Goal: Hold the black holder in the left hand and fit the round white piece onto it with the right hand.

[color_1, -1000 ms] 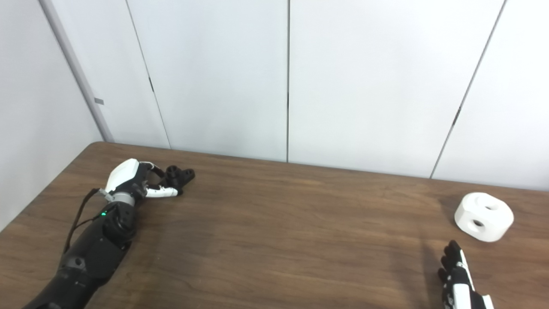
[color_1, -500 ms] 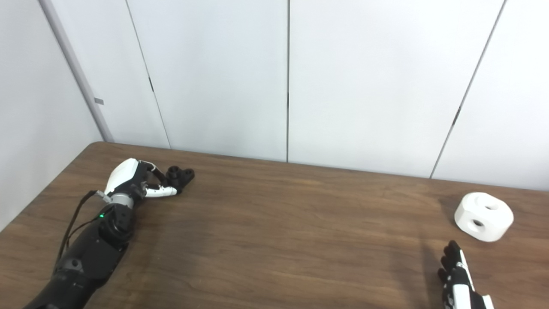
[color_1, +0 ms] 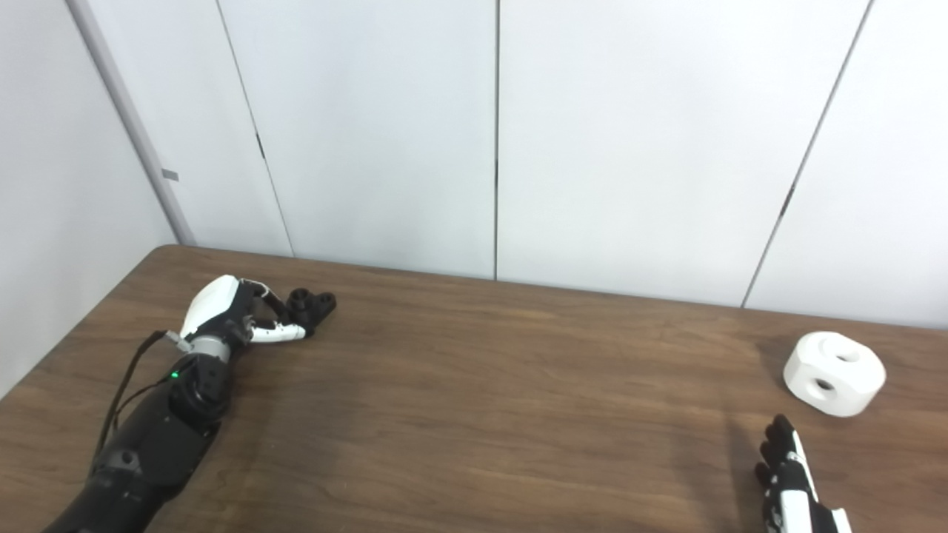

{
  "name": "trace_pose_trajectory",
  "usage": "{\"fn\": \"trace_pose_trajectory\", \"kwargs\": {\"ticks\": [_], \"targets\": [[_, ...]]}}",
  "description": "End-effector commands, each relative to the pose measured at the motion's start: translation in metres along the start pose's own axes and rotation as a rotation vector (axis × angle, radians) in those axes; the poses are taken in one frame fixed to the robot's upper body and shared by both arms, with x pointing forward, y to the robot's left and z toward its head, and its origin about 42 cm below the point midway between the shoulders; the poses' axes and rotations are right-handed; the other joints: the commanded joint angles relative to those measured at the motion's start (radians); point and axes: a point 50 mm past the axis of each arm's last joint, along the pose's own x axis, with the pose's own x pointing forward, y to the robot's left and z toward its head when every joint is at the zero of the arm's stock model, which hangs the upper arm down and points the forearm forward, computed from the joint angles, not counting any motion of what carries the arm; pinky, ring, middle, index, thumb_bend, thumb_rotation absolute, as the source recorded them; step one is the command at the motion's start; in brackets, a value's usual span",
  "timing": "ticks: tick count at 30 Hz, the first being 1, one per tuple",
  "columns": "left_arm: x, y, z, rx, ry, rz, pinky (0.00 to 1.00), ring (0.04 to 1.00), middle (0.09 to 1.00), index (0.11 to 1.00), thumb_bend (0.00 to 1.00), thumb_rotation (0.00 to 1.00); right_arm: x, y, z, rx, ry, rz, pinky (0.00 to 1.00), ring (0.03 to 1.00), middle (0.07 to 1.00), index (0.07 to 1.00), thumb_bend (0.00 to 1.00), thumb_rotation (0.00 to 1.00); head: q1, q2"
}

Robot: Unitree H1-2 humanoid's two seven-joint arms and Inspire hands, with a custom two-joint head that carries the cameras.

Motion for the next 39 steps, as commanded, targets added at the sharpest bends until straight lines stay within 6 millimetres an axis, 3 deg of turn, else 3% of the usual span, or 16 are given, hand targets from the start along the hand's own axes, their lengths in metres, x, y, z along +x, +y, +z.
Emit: {"fn": "trace_pose_trajectory", "kwargs": {"ticks": [1, 8, 23, 32, 39], "targets": [[0.0, 0.009, 0.006, 0.017, -0.034, -0.009, 0.94, 0.932, 0.801, 0.487, 0.52, 0.05, 0.003, 0.002, 0.01, -0.005, -0.055, 0.004, 1.0, 1.0, 1.0, 1.0, 0.59, 1.0, 0.001, 0.001], [-0.021, 0.002, 0.014, 0.026, -0.111, -0.052, 1.0, 0.936, 0.799, 0.487, 0.52, 0.04, 0.004, 0.004, 0.01, 0.004, -0.047, 0.001, 1.0, 1.0, 1.0, 1.0, 0.58, 1.0, -0.005, 0.01], [-0.08, -0.026, 0.051, 0.095, -0.337, -0.136, 1.0, 0.899, 0.788, 0.486, 0.52, 0.05, 0.005, 0.011, 0.011, -0.004, -0.044, 0.004, 1.0, 1.0, 1.0, 1.0, 0.6, 1.0, -0.065, 0.037], [-0.12, -0.042, 0.074, 0.115, -0.445, -0.167, 1.0, 0.901, 0.781, 0.486, 0.52, 0.05, 0.004, 0.017, 0.013, -0.012, -0.032, -0.004, 1.0, 1.0, 0.995, 1.0, 0.63, 1.0, -0.112, 0.07], [-0.147, -0.052, 0.081, 0.17, -0.542, -0.166, 0.99, 0.887, 0.773, 0.485, 0.52, 0.05, 0.005, 0.024, 0.017, -0.021, -0.041, 0.013, 1.0, 1.0, 0.997, 1.0, 0.63, 1.0, -0.135, 0.101]]}}
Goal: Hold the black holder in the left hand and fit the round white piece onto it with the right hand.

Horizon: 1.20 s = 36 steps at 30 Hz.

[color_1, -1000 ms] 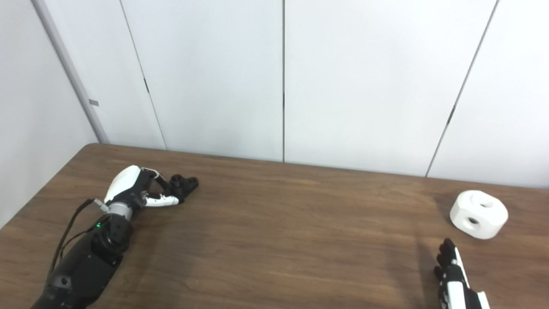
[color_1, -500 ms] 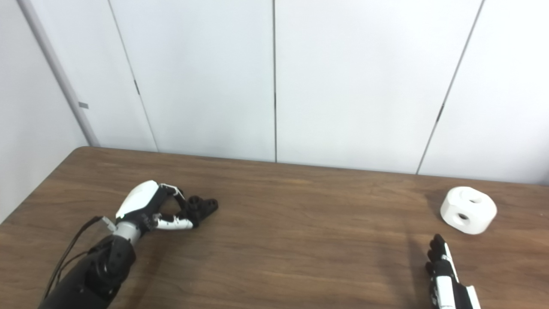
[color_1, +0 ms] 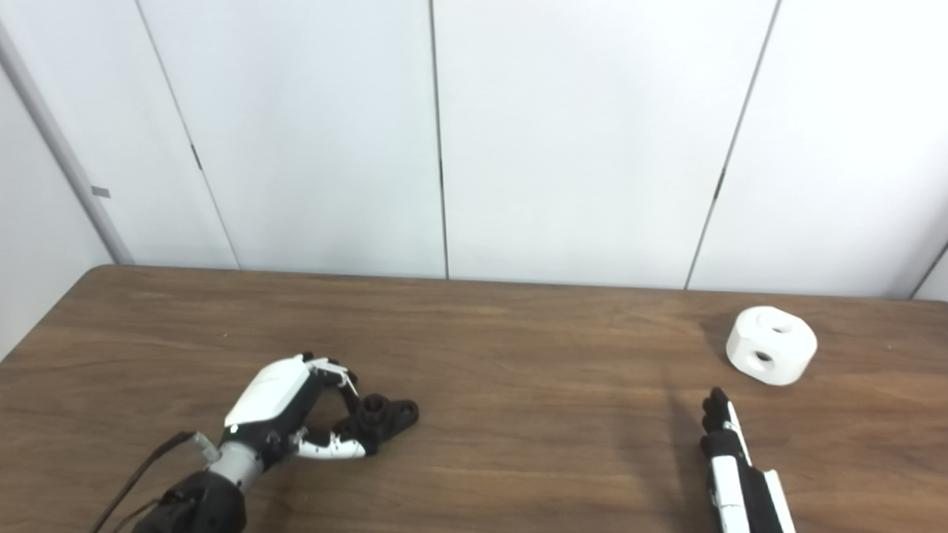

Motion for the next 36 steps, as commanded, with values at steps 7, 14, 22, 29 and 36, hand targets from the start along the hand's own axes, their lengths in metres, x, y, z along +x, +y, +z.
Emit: {"fn": "trace_pose_trajectory", "kwargs": {"ticks": [7, 14, 22, 29, 36], "targets": [[-0.014, -0.003, 0.026, 0.045, -0.118, 0.013, 0.98, 0.885, 0.768, 0.484, 0.52, 0.05, 0.007, 0.01, 0.021, -0.006, -0.045, 0.014, 1.0, 1.0, 0.993, 1.0, 0.65, 1.0, -0.038, 0.045], [-0.029, -0.018, 0.044, 0.046, -0.172, -0.005, 0.97, 0.875, 0.763, 0.484, 0.52, 0.05, 0.006, 0.012, 0.03, -0.02, -0.054, 0.026, 1.0, 1.0, 0.993, 1.0, 0.64, 1.0, -0.059, 0.088], [-0.046, -0.038, 0.06, 0.02, -0.217, -0.007, 0.97, 0.873, 0.766, 0.485, 0.52, 0.05, 0.007, 0.015, 0.039, -0.009, -0.04, 0.027, 1.0, 1.0, 0.991, 1.0, 0.65, 1.0, -0.074, 0.119], [-0.057, -0.053, 0.071, 0.002, -0.247, 0.005, 0.98, 0.87, 0.763, 0.485, 0.52, 0.05, 0.007, 0.013, 0.042, -0.02, -0.038, 0.03, 1.0, 1.0, 0.983, 1.0, 0.66, 1.0, -0.08, 0.136], [-0.067, -0.064, 0.074, -0.028, -0.249, -0.016, 1.0, 0.874, 0.771, 0.485, 0.52, 0.05, 0.006, 0.009, 0.043, -0.017, -0.03, 0.029, 1.0, 0.998, 0.983, 1.0, 0.66, 1.0, -0.084, 0.145]]}}
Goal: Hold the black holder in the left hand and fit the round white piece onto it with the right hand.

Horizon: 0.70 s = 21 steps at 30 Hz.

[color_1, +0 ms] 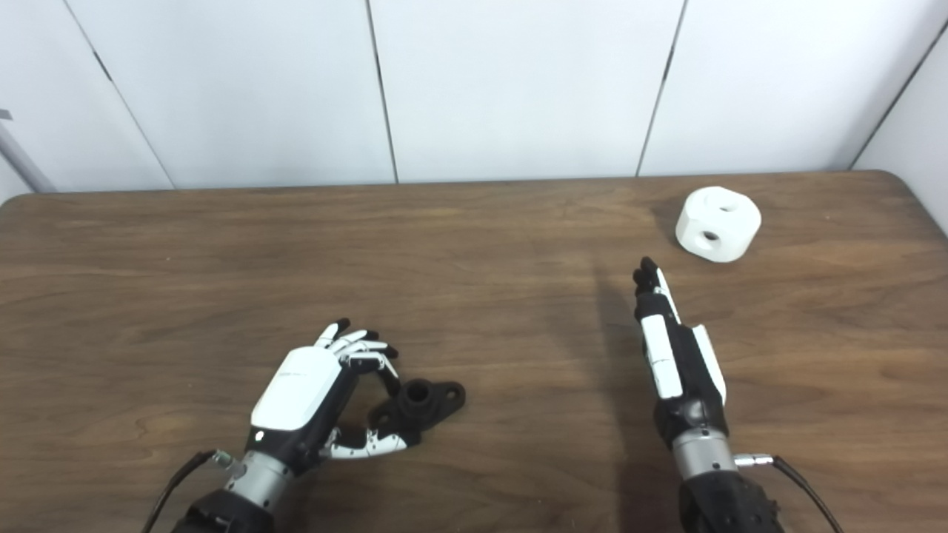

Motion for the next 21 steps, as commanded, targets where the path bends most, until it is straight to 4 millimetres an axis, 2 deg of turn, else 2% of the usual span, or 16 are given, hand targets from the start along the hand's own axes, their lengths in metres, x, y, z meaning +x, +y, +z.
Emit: {"fn": "trace_pose_trajectory", "kwargs": {"ticks": [1, 12, 17, 19, 21], "targets": [[-0.003, -0.003, 0.005, 0.008, -0.034, -0.006, 1.0, 0.874, 0.772, 0.485, 0.52, 0.05, 0.004, -0.001, 0.016, 0.001, -0.069, 0.007, 1.0, 0.999, 0.983, 1.0, 0.66, 1.0, -0.002, 0.001], [-0.003, -0.006, 0.006, 0.008, -0.029, -0.013, 0.99, 0.876, 0.774, 0.485, 0.52, 0.05, 0.003, -0.008, 0.015, -0.01, -0.049, -0.009, 1.0, 1.0, 0.974, 1.0, 0.67, 1.0, -0.013, -0.005], [-0.003, -0.008, 0.003, 0.014, -0.022, -0.015, 0.99, 0.875, 0.778, 0.485, 0.52, 0.05, 0.008, -0.014, 0.019, -0.084, -0.074, -0.023, 1.0, 0.995, 0.976, 1.0, 0.63, 0.99, -0.026, -0.013], [-0.003, -0.008, 0.002, 0.02, -0.022, -0.016, 0.99, 0.875, 0.779, 0.486, 0.52, 0.05, 0.01, -0.017, 0.023, -0.148, -0.089, -0.046, 1.0, 0.971, 0.968, 0.977, 0.63, 0.87, -0.026, -0.013], [-0.002, -0.009, 0.0, 0.024, -0.021, -0.016, 0.99, 0.875, 0.778, 0.486, 0.52, 0.05, 0.014, -0.021, 0.027, -0.235, -0.098, -0.078, 0.97, 0.957, 0.956, 0.949, 0.63, 0.82, -0.061, -0.026]]}}
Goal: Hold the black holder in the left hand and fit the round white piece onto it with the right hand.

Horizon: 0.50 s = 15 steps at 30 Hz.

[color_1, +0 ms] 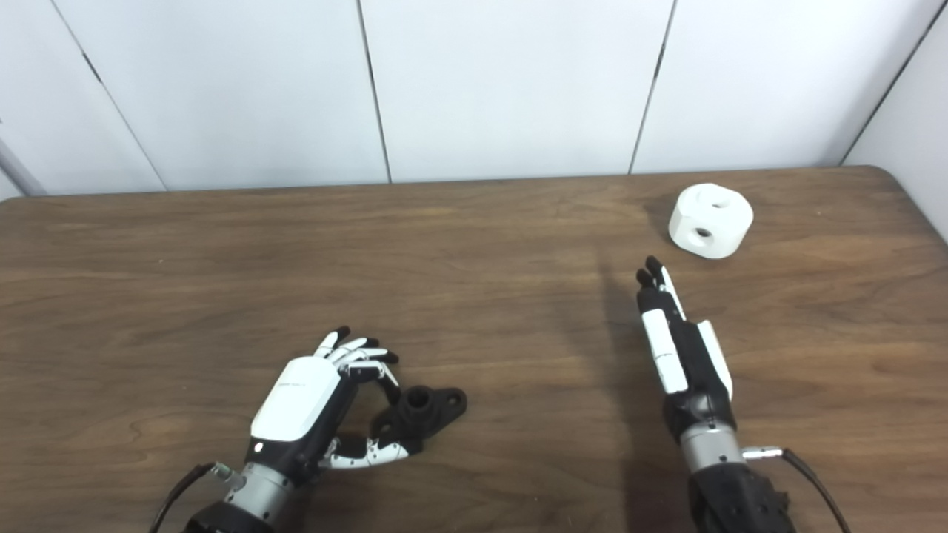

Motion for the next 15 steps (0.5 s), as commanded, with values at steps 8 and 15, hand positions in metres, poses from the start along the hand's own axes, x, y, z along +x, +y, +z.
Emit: {"fn": "trace_pose_trajectory", "kwargs": {"ticks": [8, 15], "targets": [[-0.003, -0.005, -0.009, 0.032, -0.014, -0.011, 0.98, 0.866, 0.771, 0.486, 0.52, 0.05, 0.031, -0.033, 0.04, -0.313, -0.099, -0.15, 0.97, 0.945, 0.924, 0.836, 0.78, 0.51, -0.087, -0.033], [-0.005, 0.0, -0.017, 0.035, -0.011, -0.006, 0.97, 0.854, 0.761, 0.485, 0.52, 0.05, 0.057, -0.06, 0.063, -0.495, -0.135, -0.209, 0.96, 0.934, 0.932, 0.761, 0.87, 0.37, -0.194, -0.056]]}}
